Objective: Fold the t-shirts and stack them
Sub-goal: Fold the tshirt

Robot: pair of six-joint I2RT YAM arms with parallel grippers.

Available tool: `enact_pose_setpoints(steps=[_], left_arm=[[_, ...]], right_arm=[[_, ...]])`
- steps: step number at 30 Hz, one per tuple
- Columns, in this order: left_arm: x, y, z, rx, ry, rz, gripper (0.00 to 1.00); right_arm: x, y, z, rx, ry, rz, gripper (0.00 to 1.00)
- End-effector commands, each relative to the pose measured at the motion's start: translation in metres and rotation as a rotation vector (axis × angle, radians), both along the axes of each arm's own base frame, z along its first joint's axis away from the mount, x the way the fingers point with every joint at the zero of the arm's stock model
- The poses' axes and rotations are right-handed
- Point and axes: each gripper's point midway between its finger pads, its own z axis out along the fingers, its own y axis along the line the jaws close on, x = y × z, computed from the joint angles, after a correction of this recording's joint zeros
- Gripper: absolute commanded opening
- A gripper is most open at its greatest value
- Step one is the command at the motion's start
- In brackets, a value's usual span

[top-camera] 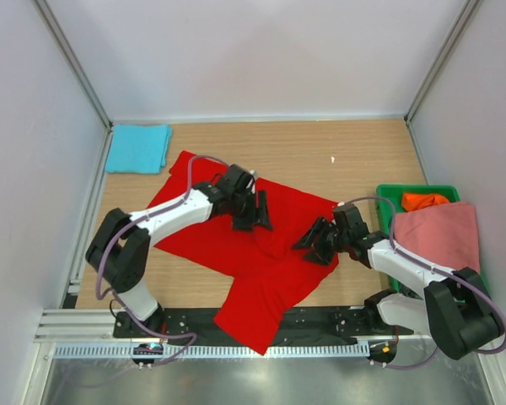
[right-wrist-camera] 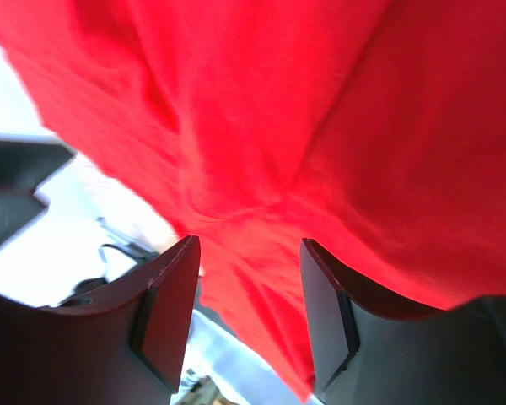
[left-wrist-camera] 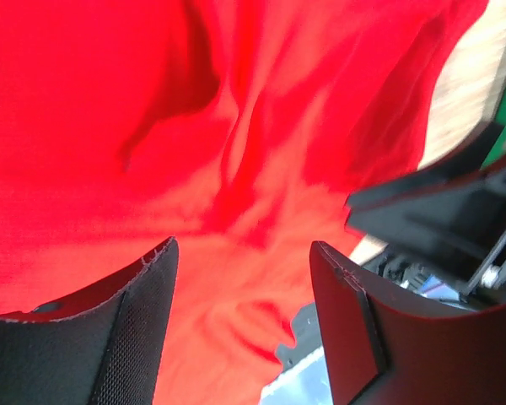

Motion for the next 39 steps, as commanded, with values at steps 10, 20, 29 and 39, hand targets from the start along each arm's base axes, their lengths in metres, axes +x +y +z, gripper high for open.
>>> enact_pose_setpoints(steps=[10,20,29,39], left_arm=[[0.048,0.004,-0.032,0.161,-0.044,-0.123,0.63],[0.041,-0.002,-0.047,0.093,-0.001,-0.204,0.53],[0.04,-0.004,-0.056,0.047,0.065,-0.201,0.26],[0.042,0.001,-0.049,0.034,0.073,-0.175,0.0]], right_arm=[[0.006,0.037,0.008,0.15,-0.012,-0.065,0.49],[0.001,0.034,-0.014,0.103,0.023,-0.099,0.45],[0.008,0.04,-0.021,0.109,0.04,-0.102,0.45],[0.011,0.043,-0.016,0.107,0.043,-0.091,0.42]])
